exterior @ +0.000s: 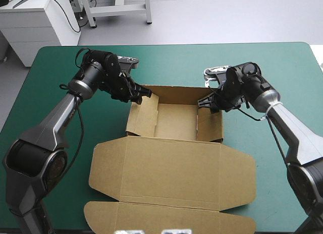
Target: Fold the box
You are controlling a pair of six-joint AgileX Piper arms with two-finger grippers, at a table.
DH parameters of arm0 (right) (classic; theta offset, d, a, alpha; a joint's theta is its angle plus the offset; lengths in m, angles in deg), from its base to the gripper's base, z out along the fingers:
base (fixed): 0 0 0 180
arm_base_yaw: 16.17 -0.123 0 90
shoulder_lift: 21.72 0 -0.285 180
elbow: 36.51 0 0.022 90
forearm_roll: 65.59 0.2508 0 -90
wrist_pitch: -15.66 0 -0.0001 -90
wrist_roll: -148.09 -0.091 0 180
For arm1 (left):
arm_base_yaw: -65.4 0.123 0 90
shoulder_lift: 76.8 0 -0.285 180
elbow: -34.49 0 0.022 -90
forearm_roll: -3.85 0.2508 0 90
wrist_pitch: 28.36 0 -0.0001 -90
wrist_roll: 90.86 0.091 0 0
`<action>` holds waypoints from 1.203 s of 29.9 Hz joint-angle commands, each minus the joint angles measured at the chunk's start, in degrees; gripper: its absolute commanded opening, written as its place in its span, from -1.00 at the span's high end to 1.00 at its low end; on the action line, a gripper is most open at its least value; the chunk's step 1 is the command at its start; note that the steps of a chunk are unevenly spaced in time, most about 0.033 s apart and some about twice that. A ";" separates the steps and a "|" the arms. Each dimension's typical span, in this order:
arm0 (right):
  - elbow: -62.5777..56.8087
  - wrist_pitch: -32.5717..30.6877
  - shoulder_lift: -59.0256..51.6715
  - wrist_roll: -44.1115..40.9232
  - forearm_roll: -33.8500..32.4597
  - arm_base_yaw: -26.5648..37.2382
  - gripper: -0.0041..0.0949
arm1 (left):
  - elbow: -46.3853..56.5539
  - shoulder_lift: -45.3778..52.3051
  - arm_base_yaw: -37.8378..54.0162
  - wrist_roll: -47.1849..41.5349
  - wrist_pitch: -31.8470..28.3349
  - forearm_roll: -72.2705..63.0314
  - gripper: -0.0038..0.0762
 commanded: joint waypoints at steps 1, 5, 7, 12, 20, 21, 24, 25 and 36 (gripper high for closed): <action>4.86 -1.57 -2.53 0.04 -2.43 0.08 0.00 | -4.74 3.84 -0.16 -0.26 2.95 -0.64 0.01; 9.49 -6.35 -2.53 1.09 -4.12 0.08 0.00 | -7.83 5.22 -0.16 -0.24 2.95 0.10 0.01; 11.54 -8.73 -2.53 1.52 -4.36 0.08 0.00 | -9.72 6.42 -0.16 -0.24 2.95 2.10 0.05; 12.79 -8.98 -2.76 -0.44 -3.20 0.08 0.02 | -10.85 11.95 -0.16 -0.24 3.04 0.46 0.42; 12.68 -8.98 -2.65 -2.86 -3.00 0.08 0.03 | -2.70 26.20 -0.16 5.98 3.04 -1.75 0.92; 12.68 -8.98 -2.56 -2.86 -3.00 0.08 0.03 | -0.35 28.26 -0.16 6.29 3.04 -1.38 0.92; 12.58 -8.98 -2.43 -2.86 -3.00 0.08 0.03 | 8.53 34.48 -0.16 7.19 2.75 -0.65 0.92; 12.58 -8.98 -2.43 -2.86 -3.00 0.08 0.03 | 12.10 36.62 -0.16 7.19 2.05 -0.61 0.92; 12.44 -8.98 -0.39 -4.55 -2.05 0.08 0.03 | 52.43 58.02 -0.16 7.21 -16.84 -0.52 0.92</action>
